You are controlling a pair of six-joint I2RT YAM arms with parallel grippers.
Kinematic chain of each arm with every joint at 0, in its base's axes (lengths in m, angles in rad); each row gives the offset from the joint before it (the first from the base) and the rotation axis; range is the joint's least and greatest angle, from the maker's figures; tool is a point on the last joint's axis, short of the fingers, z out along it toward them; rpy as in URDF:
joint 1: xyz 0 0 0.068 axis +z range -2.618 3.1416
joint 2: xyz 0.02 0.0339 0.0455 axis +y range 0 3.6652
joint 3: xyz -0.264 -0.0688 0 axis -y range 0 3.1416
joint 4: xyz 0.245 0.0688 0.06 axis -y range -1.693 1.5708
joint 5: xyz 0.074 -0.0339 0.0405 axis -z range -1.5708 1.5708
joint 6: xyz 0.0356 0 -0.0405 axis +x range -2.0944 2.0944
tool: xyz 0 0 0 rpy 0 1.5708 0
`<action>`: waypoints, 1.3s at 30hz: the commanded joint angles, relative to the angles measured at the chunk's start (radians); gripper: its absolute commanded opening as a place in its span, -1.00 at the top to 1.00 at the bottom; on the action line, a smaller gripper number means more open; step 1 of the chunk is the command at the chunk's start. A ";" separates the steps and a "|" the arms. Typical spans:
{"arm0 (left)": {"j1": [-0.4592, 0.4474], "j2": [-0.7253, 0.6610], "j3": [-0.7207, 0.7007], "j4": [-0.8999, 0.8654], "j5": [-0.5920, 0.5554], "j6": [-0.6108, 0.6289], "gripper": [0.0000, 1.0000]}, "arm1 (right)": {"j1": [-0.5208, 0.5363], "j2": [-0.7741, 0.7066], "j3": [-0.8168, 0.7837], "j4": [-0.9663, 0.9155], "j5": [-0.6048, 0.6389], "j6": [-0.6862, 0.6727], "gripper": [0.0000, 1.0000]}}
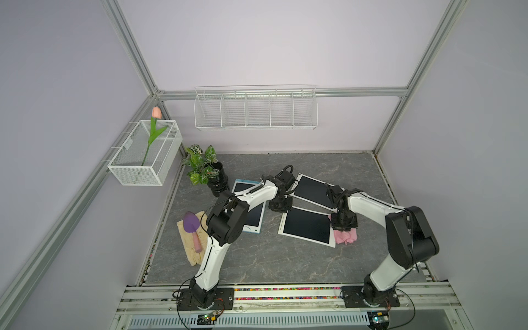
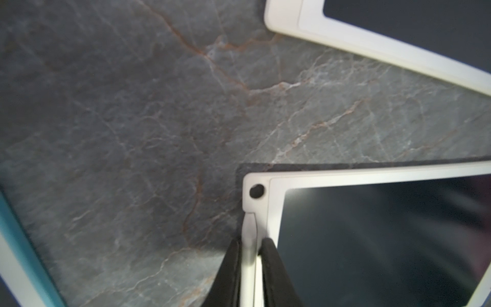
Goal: Wipe the drawing tablet
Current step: Wipe the dirt from the drawing tablet.
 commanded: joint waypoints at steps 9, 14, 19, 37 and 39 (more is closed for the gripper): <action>0.005 0.120 -0.057 -0.082 -0.065 0.000 0.64 | -0.043 0.110 0.016 0.010 -0.026 0.009 0.87; 0.004 0.121 -0.057 -0.082 -0.063 -0.001 0.64 | -0.165 -0.035 -0.090 0.006 -0.009 -0.050 0.87; 0.005 0.121 -0.052 -0.083 -0.064 -0.001 0.64 | -0.072 -0.103 -0.026 -0.037 -0.013 -0.010 0.87; 0.006 0.124 -0.055 -0.080 -0.059 -0.001 0.64 | -0.093 -0.164 -0.224 0.034 -0.073 0.056 0.87; 0.006 0.125 -0.054 -0.080 -0.059 -0.001 0.64 | -0.043 -0.190 -0.212 0.012 -0.071 0.077 0.87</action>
